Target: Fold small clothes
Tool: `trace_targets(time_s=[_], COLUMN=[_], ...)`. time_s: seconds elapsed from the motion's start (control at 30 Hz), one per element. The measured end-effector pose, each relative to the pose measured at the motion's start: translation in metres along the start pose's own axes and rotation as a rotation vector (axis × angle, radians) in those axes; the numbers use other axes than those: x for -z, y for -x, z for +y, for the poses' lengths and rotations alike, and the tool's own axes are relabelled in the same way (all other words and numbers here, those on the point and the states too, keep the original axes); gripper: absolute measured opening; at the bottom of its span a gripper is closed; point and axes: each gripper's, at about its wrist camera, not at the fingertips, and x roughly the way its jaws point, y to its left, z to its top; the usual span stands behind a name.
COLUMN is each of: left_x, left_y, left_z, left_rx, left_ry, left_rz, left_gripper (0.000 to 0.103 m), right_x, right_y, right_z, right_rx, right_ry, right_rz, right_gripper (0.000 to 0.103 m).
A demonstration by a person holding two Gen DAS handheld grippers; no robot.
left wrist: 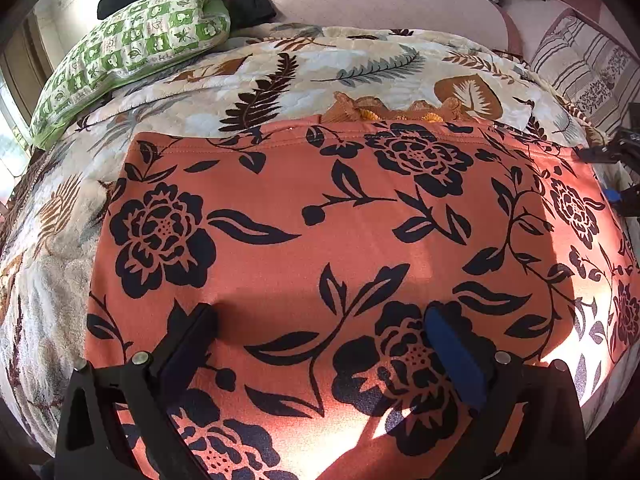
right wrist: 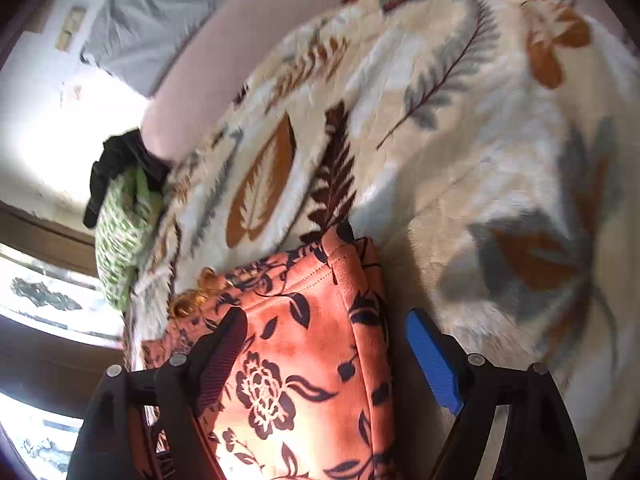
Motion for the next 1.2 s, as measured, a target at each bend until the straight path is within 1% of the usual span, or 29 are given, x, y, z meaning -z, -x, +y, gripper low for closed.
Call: trace_targets(time_s=[0.03,0.07,0.1,0.17,0.2,0.23,0.27,0.3,0.33,0.4,0.43,0.47,0.5,0.53,0.6,0.63,0.67,0.7,0.73,0.77,0.8,0.83,0.9,0.93,0.97,1.0,1.07,1.17,1.2], left_x=[0.0,0.0,0.0,-0.001,-0.001,-0.003,-0.005,-0.007,-0.007,-0.007,-0.006,-0.003,0.001,0.007,0.021,0.029,0.038,0.047,0.056,0.064,0.067,0.066,0.063,0.06,0.056,0.051,0.034,-0.004,-0.017], left_y=[-0.001,-0.001,-0.001,-0.003,-0.003,-0.004,-0.004,-0.002,0.002,0.02,0.033,0.045,0.057,0.065,0.073,0.071,0.064,0.053,0.039,0.034,0.037,0.04,0.051,0.061,0.073,0.083,0.094,0.082,0.073], left_z=[0.0,0.0,0.001,0.001,0.0,-0.001,-0.001,0.001,0.005,0.017,0.025,0.035,0.044,0.055,0.078,0.088,0.095,0.1,0.104,0.108,0.11,0.111,0.115,0.117,0.118,0.121,0.125,0.132,0.137], left_rx=[0.0,0.002,0.007,0.009,0.003,0.0,0.0,0.011,0.023,0.028,0.042,0.055,0.055,0.05,0.083,0.106,0.119,0.118,0.111,0.077,0.085,0.092,0.102,0.101,0.096,0.099,0.143,0.211,0.231], left_ry=[-0.004,-0.007,-0.009,-0.011,-0.01,-0.008,-0.01,-0.01,-0.004,0.038,0.06,0.079,0.1,0.124,0.184,0.215,0.231,0.231,0.233,0.227,0.227,0.238,0.251,0.243,0.234,0.226,0.223,0.224,0.227], left_rz=[0.0,-0.002,-0.004,-0.014,-0.015,-0.012,-0.002,0.008,0.009,-0.037,-0.071,-0.103,-0.129,-0.142,-0.14,-0.122,-0.085,-0.027,0.032,0.031,0.016,0.024,0.017,-0.011,-0.052,-0.092,-0.138,-0.152,-0.141], left_gripper=[0.103,0.103,0.103,0.103,0.103,0.103,0.103,0.103,0.103,0.103,0.103,0.103,0.103,0.103,0.103,0.103,0.102,0.097,0.086,0.086,0.086,0.081,0.077,0.077,0.077,0.077,0.077,0.077,0.077], right_x=[-0.004,-0.006,-0.005,-0.003,-0.002,-0.004,-0.006,-0.006,-0.006,-0.003,-0.002,0.002,0.007,0.014,0.032,0.041,0.052,0.063,0.075,0.087,0.096,0.104,0.118,0.122,0.126,0.127,0.128,0.126,0.127], right_y=[-0.017,-0.025,-0.027,-0.013,-0.009,-0.013,-0.023,-0.026,-0.02,-0.008,0.0,0.012,0.026,0.041,0.066,0.074,0.082,0.084,0.084,0.079,0.067,0.049,0.014,0.002,-0.002,0.0,0.006,0.006,0.006], right_z=[0.0,0.006,0.014,0.031,0.028,0.018,0.005,-0.003,-0.005,-0.002,0.001,0.003,0.007,0.012,0.025,0.036,0.044,0.053,0.061,0.069,0.074,0.077,0.068,0.06,0.053,0.05,0.049,0.048,0.046], right_rx=[0.024,0.048,0.073,0.099,0.124,0.172,0.199,0.163,0.127,0.125,0.142,0.174,0.196,0.187,0.128,0.082,0.023,-0.036,-0.087,-0.132,-0.166,-0.171,-0.083,-0.058,-0.069,-0.083,-0.091,-0.079,-0.085], right_ry=[-0.003,0.03,0.083,0.147,0.142,0.11,0.068,0.034,0.018,0.027,0.042,0.049,0.057,0.069,0.08,0.088,0.101,0.116,0.13,0.144,0.152,0.15,0.111,0.084,0.066,0.06,0.052,0.064,0.063], right_rz=[0.057,0.072,0.081,0.027,-0.01,-0.015,0.005,0.003,-0.016,-0.016,-0.029,-0.071,-0.115,-0.146,-0.198,-0.213,-0.211,-0.197,-0.178,-0.152,-0.115,-0.074,0.016,0.051,0.052,0.028,0.018,0.023,0.026], right_gripper=[0.064,0.031,0.02,0.018,0.018,0.017,0.019,0.02,0.025,0.041,0.064,0.071,0.071,0.071,0.071,0.071,0.072,0.073,0.077,0.081,0.083,0.083,0.083,0.083,0.083,0.083,0.083,0.083,0.083])
